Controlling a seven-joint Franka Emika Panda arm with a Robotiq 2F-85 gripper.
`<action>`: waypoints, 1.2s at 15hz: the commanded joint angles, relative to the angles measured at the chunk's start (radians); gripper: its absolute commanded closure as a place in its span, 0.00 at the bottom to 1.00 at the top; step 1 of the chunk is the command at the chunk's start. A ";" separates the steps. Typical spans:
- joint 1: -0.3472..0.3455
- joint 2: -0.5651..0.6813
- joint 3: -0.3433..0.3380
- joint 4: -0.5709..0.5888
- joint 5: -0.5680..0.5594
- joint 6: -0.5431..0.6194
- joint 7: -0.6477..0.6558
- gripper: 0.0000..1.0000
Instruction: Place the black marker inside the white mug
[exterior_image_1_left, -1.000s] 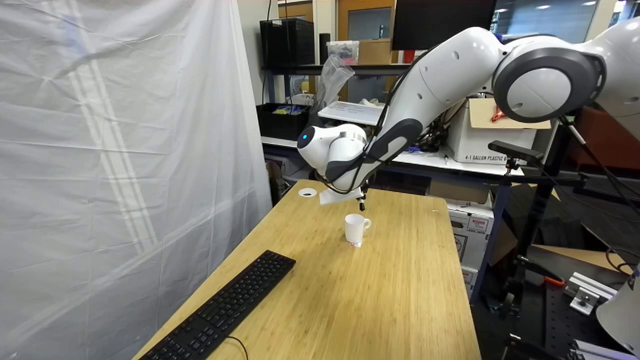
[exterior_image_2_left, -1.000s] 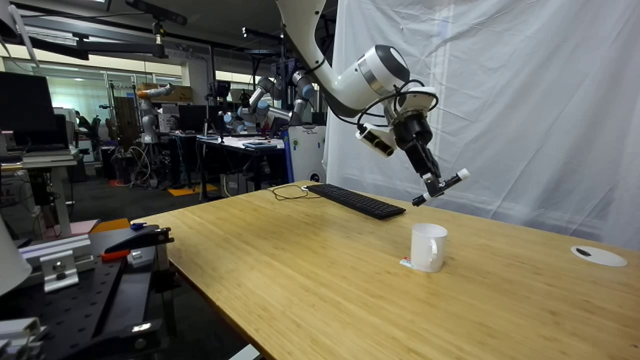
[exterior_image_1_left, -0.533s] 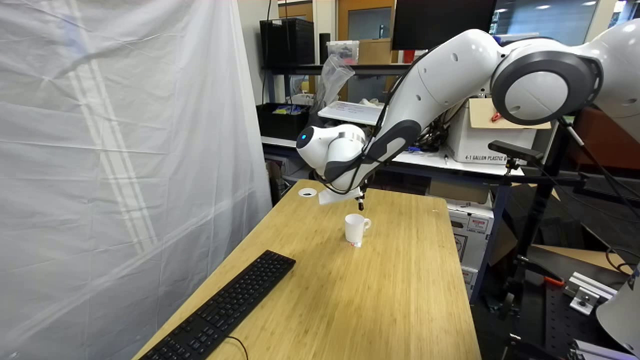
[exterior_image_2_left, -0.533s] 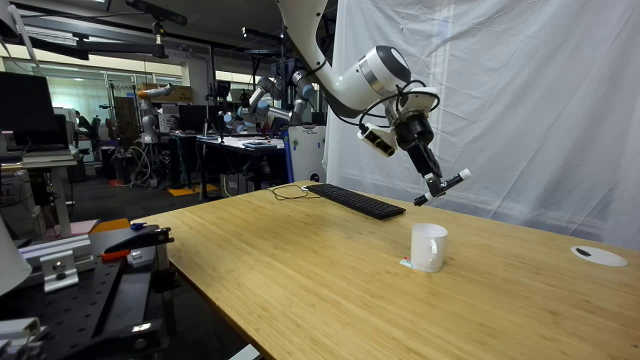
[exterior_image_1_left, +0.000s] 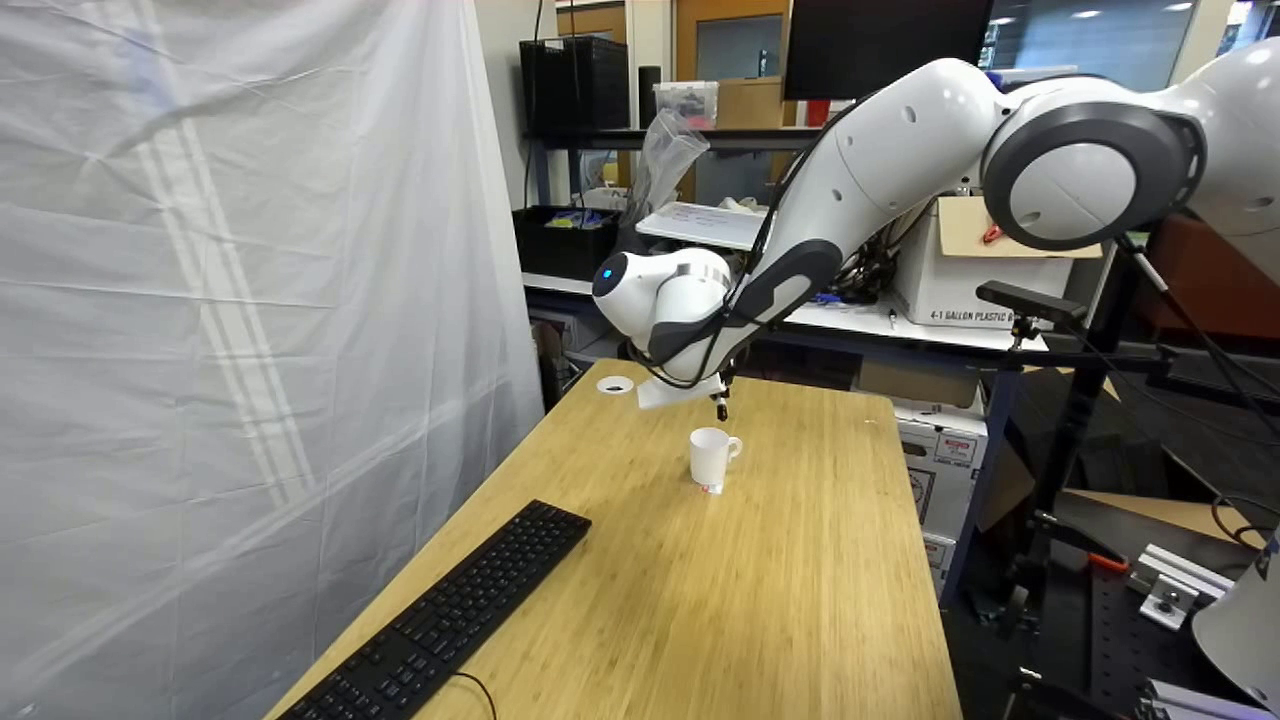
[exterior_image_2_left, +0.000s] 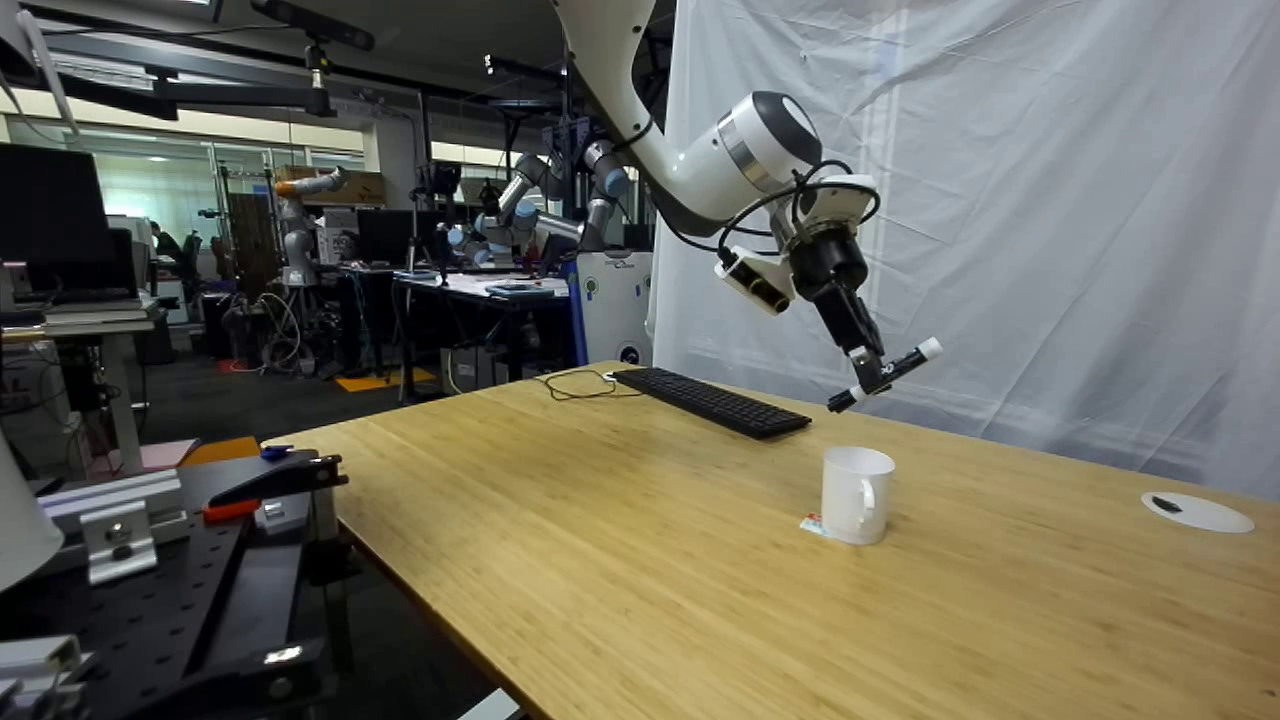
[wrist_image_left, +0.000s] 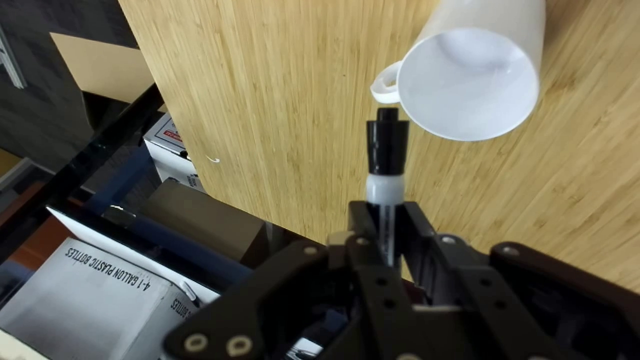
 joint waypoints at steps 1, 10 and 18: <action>-0.004 0.002 0.006 0.005 -0.003 -0.005 0.001 0.81; -0.004 0.002 0.006 0.005 -0.003 -0.005 0.001 0.81; 0.009 0.048 0.000 0.064 -0.011 -0.055 -0.013 0.95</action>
